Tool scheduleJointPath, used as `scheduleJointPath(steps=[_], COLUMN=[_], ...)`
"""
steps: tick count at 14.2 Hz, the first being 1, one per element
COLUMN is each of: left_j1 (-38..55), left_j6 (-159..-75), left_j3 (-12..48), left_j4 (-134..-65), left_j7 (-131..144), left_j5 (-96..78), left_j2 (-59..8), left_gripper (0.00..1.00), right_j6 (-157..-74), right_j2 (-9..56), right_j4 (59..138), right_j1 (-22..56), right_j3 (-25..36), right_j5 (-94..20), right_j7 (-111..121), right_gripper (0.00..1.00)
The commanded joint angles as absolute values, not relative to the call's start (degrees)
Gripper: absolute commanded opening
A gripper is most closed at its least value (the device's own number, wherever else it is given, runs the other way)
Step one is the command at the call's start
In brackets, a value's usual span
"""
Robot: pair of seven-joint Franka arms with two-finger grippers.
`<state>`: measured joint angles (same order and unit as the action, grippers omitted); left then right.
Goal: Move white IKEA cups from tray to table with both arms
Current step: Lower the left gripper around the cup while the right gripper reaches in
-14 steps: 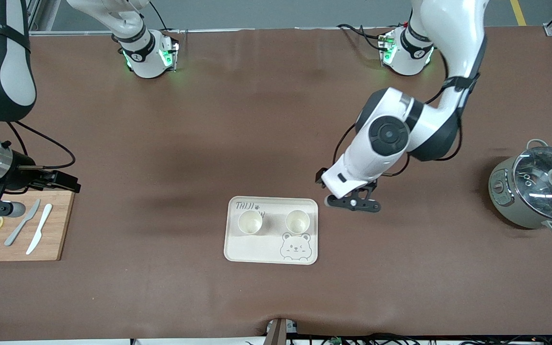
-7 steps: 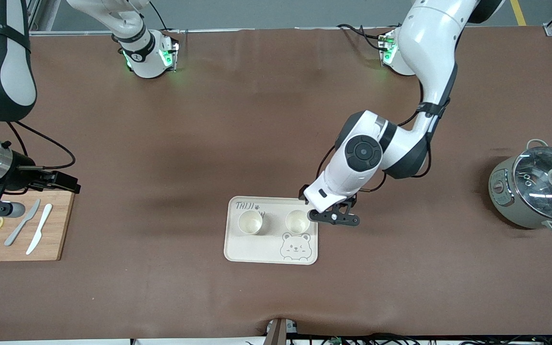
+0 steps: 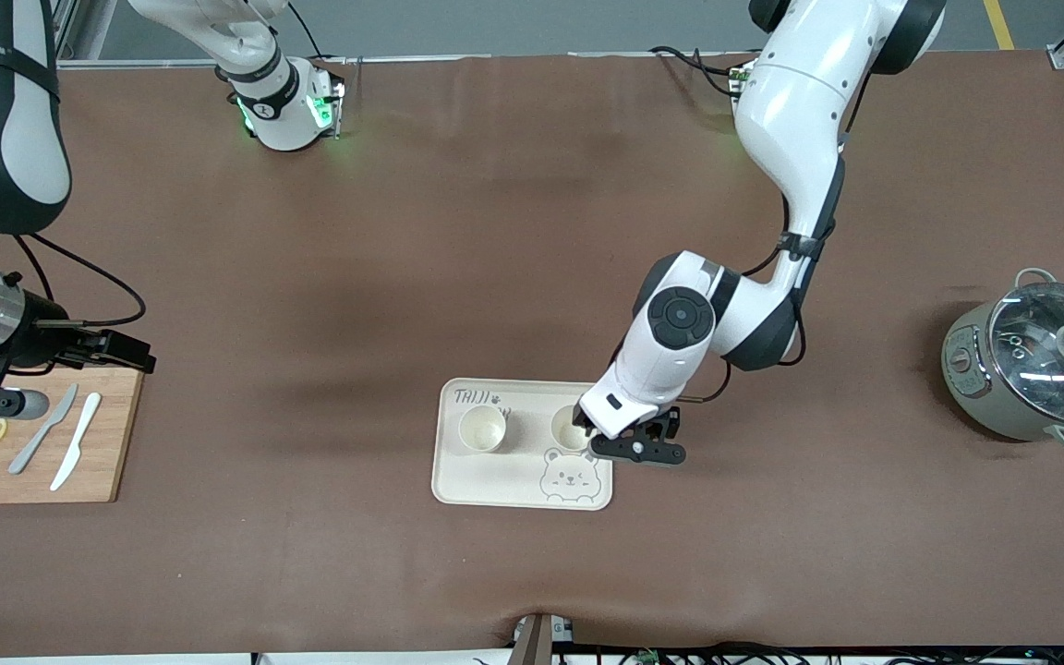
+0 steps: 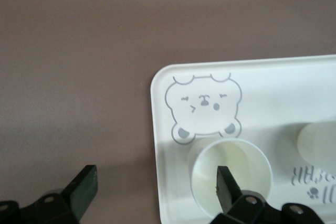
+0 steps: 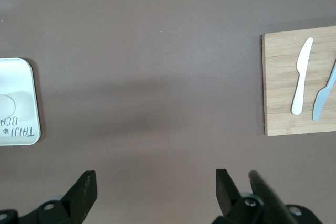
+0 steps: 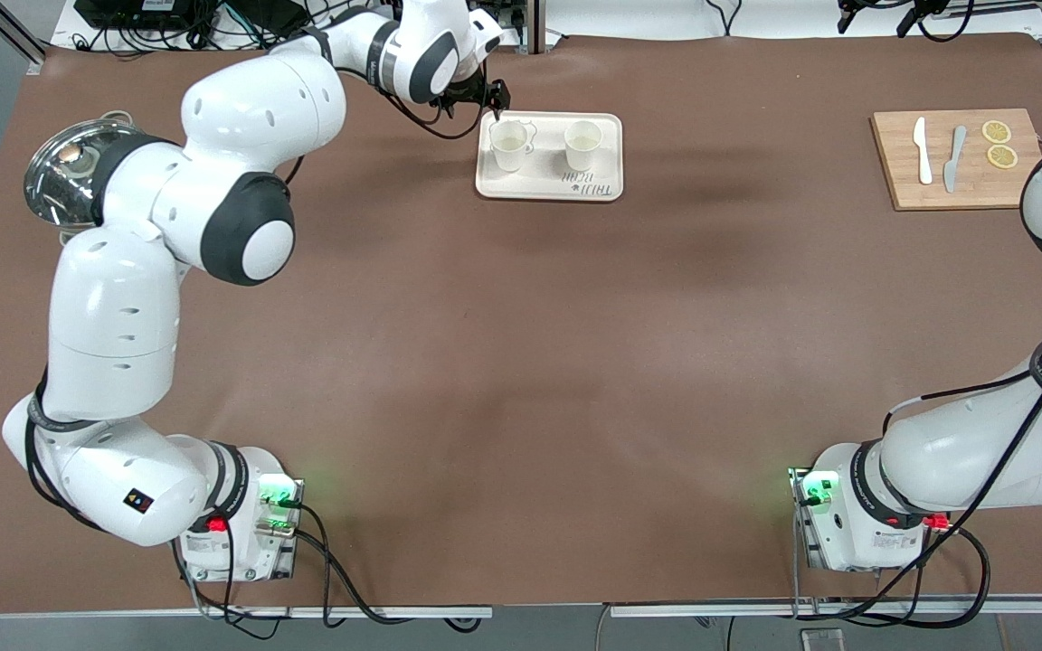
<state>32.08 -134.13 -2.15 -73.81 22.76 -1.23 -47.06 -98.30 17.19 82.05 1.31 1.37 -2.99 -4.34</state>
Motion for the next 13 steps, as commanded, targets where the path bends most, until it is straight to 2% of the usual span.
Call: scheduleJointPath(steps=[1, 13], left_j1=[32.87, 36.03], left_j6=[-135.17, -137.72], left_j3=[-3.16, -3.52], left_j4=[-71.46, -71.54], left_j7=[23.03, 26.01], left_j5=[-0.53, -0.53], left_j2=[-48.95, -52.82], left_gripper=[1.0, 1.0], right_j6=[-98.7, -103.97], right_j2=[17.23, 19.95], right_j4=[81.91, 82.0], right_j1=[1.32, 4.57], right_j3=[1.23, 1.14], right_j5=[-3.6, -3.69], right_j7=[-4.66, -7.28], right_gripper=[1.0, 1.0])
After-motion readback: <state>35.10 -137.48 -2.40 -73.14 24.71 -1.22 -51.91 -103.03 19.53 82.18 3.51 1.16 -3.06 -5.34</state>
